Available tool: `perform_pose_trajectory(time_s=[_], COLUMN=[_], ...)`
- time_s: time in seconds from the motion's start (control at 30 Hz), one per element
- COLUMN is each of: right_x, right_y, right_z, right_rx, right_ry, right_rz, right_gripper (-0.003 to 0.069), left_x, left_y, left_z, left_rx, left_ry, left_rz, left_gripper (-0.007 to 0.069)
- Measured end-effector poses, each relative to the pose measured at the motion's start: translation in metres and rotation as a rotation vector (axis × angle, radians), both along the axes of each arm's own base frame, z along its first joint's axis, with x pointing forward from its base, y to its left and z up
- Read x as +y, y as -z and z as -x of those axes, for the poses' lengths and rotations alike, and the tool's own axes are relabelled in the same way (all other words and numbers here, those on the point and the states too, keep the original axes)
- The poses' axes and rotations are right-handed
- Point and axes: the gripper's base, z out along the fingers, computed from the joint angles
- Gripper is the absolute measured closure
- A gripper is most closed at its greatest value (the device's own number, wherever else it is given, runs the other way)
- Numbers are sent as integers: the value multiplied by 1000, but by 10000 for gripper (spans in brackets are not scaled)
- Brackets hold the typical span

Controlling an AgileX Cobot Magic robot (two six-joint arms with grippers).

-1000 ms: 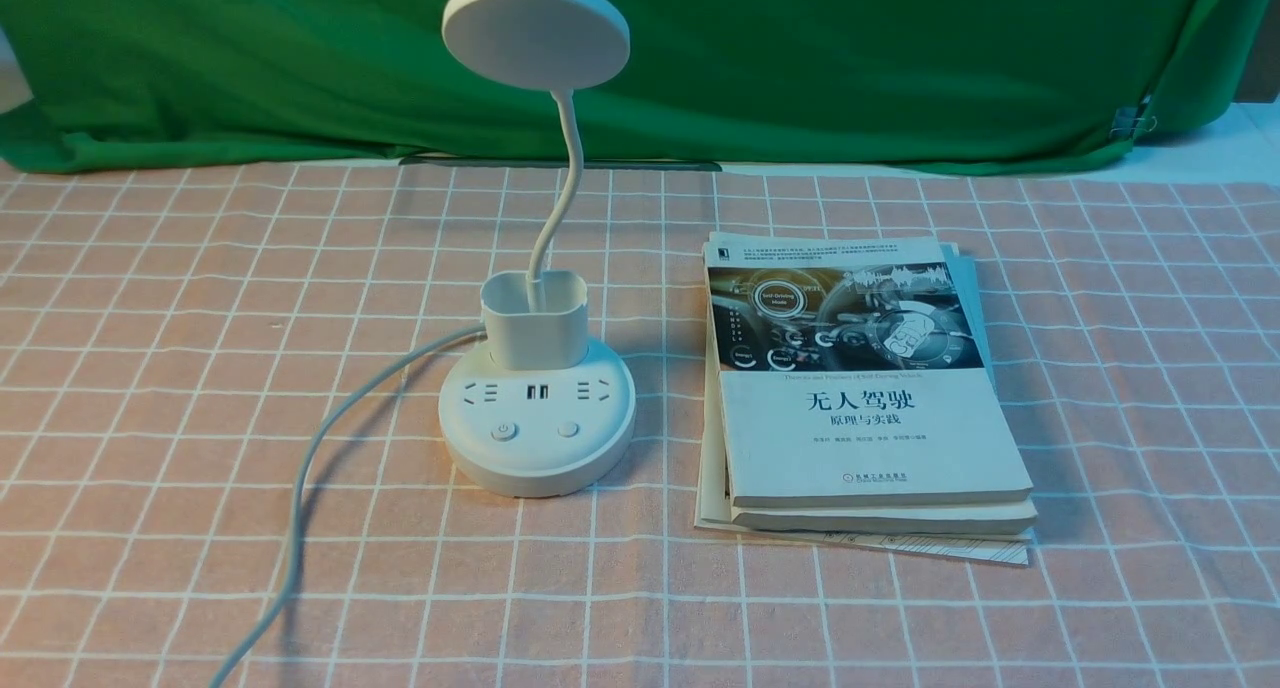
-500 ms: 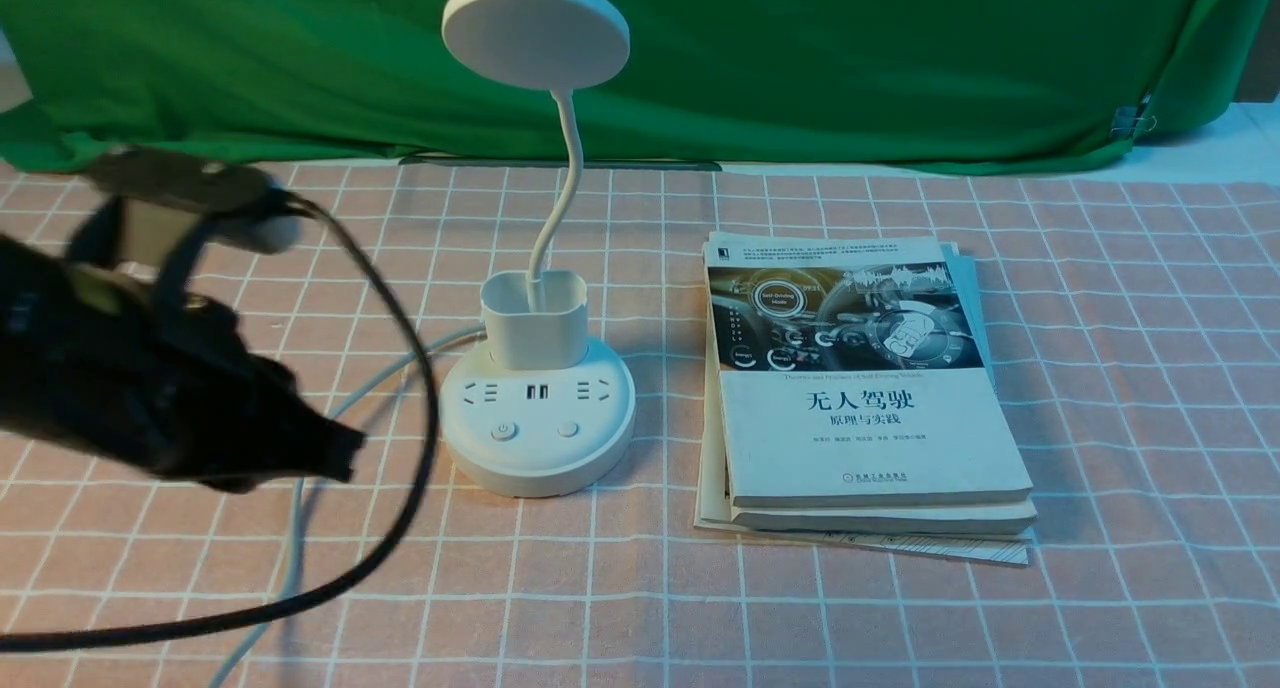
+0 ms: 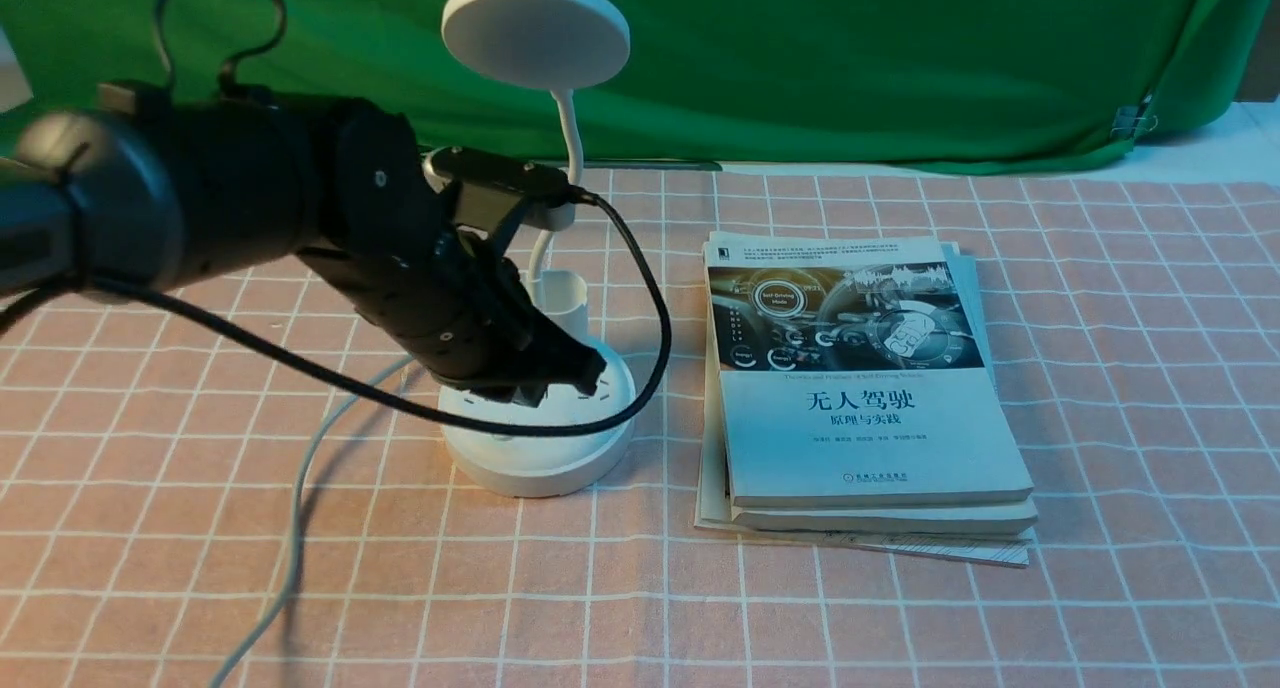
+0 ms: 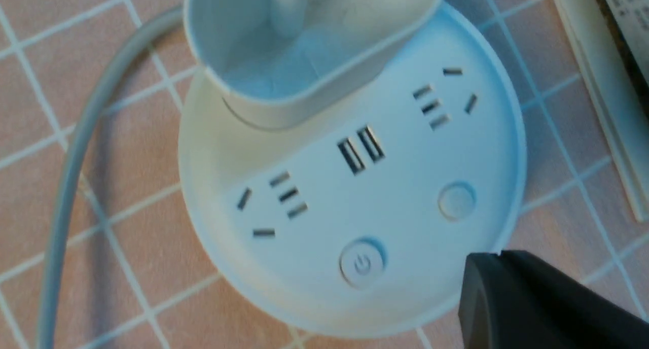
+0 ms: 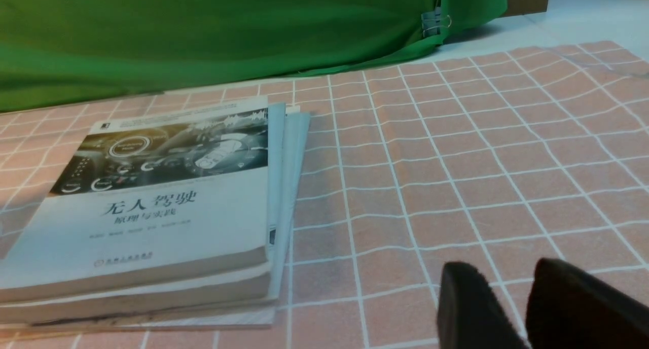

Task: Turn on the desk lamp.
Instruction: Use the left arm to press the button switch on the lamp holder

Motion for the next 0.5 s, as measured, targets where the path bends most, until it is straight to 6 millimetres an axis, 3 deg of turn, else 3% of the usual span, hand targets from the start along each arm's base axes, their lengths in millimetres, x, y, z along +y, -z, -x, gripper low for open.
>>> perform_pose_trajectory(time_s=[0.2, 0.37, 0.5], right_x=[0, 0, 0], right_y=[0, 0, 0], right_z=[0, 0, 0], right_rx=[0, 0, 0], right_ry=[0, 0, 0], right_rz=[0, 0, 0], right_gripper=[419, 419, 419], left_x=[-14, -32, -33], left_y=[26, 32, 36], left_z=[-10, -6, -8], left_rx=[-12, -50, -62], left_ry=[5, 62, 68], left_rz=[-1, -16, -35], left_gripper=[603, 603, 603])
